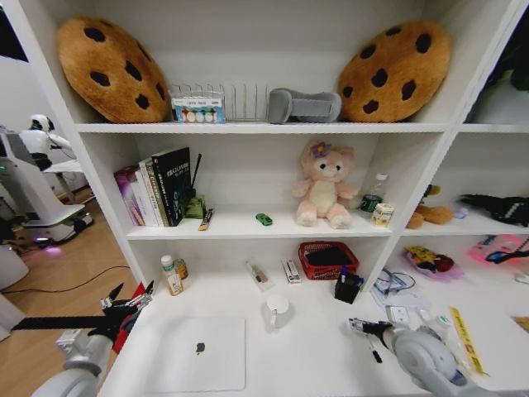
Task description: Organize the objects on the table.
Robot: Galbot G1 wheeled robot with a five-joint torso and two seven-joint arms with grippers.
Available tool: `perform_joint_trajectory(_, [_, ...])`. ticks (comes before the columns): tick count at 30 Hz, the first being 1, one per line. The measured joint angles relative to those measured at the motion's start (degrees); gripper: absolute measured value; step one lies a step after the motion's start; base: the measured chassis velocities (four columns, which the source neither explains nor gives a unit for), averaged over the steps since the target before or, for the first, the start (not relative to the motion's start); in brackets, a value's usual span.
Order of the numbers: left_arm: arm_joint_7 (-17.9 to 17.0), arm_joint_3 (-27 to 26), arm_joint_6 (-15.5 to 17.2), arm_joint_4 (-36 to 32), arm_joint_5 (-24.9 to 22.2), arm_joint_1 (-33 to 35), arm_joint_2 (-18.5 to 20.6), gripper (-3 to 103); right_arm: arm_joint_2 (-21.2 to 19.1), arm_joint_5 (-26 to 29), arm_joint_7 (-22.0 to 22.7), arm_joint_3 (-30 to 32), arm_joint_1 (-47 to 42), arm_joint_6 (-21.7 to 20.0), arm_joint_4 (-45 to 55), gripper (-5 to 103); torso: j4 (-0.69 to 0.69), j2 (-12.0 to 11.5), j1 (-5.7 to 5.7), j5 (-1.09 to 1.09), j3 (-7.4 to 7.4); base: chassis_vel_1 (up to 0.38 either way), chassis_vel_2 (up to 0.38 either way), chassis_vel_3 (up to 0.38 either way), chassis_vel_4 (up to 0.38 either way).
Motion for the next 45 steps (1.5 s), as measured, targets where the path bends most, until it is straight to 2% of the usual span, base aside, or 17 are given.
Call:
perform_joint_trajectory(1, [0.00,0.00,0.00,0.00,0.00,0.00,0.00,100,0.06,-0.06,-0.07,-0.76,0.47,0.24,-0.35,86,0.00,0.00,0.00,0.00,0.00,0.000,0.000,0.000,0.000])
perform_joint_trajectory(2, [0.00,0.00,0.00,0.00,0.00,0.00,0.00,100,0.06,-0.06,-0.07,-0.76,0.47,0.24,-0.35,86,0.00,0.00,0.00,0.00,0.00,0.000,0.000,0.000,0.000])
perform_joint_trajectory(4, [0.00,0.00,0.00,0.00,0.00,0.00,0.00,100,0.20,-0.39,-0.12,-1.63,0.80,0.56,-0.41,75,0.00,0.00,0.00,-0.02,0.00,0.000,0.000,0.000,0.000])
perform_joint_trajectory(6, [0.00,0.00,0.00,0.00,0.00,0.00,0.00,100,0.22,-0.51,-0.15,-1.79,0.82,0.65,-0.40,75,0.00,0.00,0.00,-0.02,0.00,0.000,0.000,0.000,0.000])
perform_joint_trajectory(9, [0.00,0.00,0.00,0.00,0.00,0.00,0.00,100,0.47,-1.17,-0.21,-2.56,0.88,1.22,-0.37,59,0.00,0.01,0.00,-0.03,-0.01,0.000,0.000,0.000,0.000])
perform_joint_trajectory(15, [0.00,0.00,0.00,0.00,0.00,0.00,0.00,100,0.81,-1.00,-0.16,-2.81,0.83,1.36,-0.57,42,0.01,0.01,-0.01,-0.03,-0.01,0.000,0.000,0.000,0.000])
perform_joint_trajectory(17, [0.00,0.00,0.00,0.00,0.00,0.00,0.00,100,1.23,-0.57,-0.02,-2.73,0.61,1.43,-0.90,27,0.02,0.02,-0.01,-0.04,-0.02,0.000,0.000,0.000,0.000])
perform_joint_trajectory(21, [0.00,0.00,0.00,0.00,0.00,0.00,0.00,100,1.61,-0.49,0.09,-2.51,0.09,1.59,-1.00,21,0.03,0.02,-0.01,-0.04,-0.02,0.000,0.000,0.000,0.000])
perform_joint_trajectory(23, [0.00,0.00,0.00,0.00,0.00,0.00,0.00,100,1.76,-0.50,0.24,-2.33,-0.27,1.92,-0.79,10,0.02,0.02,-0.01,-0.03,-0.02,0.000,0.000,0.000,0.000])
perform_joint_trajectory(31, [0.00,0.00,0.00,0.00,0.00,0.00,0.00,100,1.69,-1.54,0.28,-1.81,-0.87,3.44,1.03,10,-0.02,-0.01,0.00,0.06,0.02,0.000,0.000,0.000,0.000])
perform_joint_trajectory(32, [0.00,0.00,0.00,0.00,0.00,0.00,0.00,100,1.69,-3.17,-0.10,-1.72,-1.02,4.61,1.64,10,-0.03,-0.01,0.00,0.08,0.02,0.000,0.000,0.000,0.000])
perform_joint_trajectory(33, [0.00,0.00,0.00,0.00,0.00,0.00,0.00,100,1.73,-8.99,-1.64,-1.31,-1.36,8.71,2.81,10,-0.01,-0.01,0.00,0.04,0.02,0.000,0.000,0.000,0.000])
perform_joint_trajectory(34, [0.00,0.00,0.00,0.00,0.00,0.00,0.00,100,1.73,-8.99,-1.64,-1.31,-1.36,8.71,2.81,10,-0.01,-0.01,0.00,0.04,0.02,0.000,0.000,0.000,0.000])
perform_joint_trajectory(36, [0.00,0.00,0.00,0.00,0.00,0.00,0.00,100,1.84,-18.98,-4.14,-1.23,-1.51,16.59,3.84,10,-0.01,-0.01,-0.01,0.03,0.01,0.000,0.000,0.000,0.000])
perform_joint_trajectory(39, [0.00,0.00,0.00,0.00,0.00,0.00,0.00,100,1.95,-22.62,-4.79,-1.41,-1.10,20.02,3.98,10,-0.02,-0.01,0.00,0.02,0.01,0.000,0.000,0.000,0.000])
perform_joint_trajectory(41, [0.00,0.00,0.00,0.00,0.00,0.00,0.00,100,2.26,-29.23,-5.69,-2.75,1.05,28.25,3.69,10,0.00,-0.01,0.00,0.01,0.01,0.000,0.000,0.000,0.000])
perform_joint_trajectory(45, [0.00,0.00,0.00,0.00,0.00,0.00,0.00,100,2.36,-32.06,-6.50,-4.08,3.14,33.10,3.13,10,0.00,-0.01,0.00,-0.01,0.01,0.000,0.000,0.000,0.000])
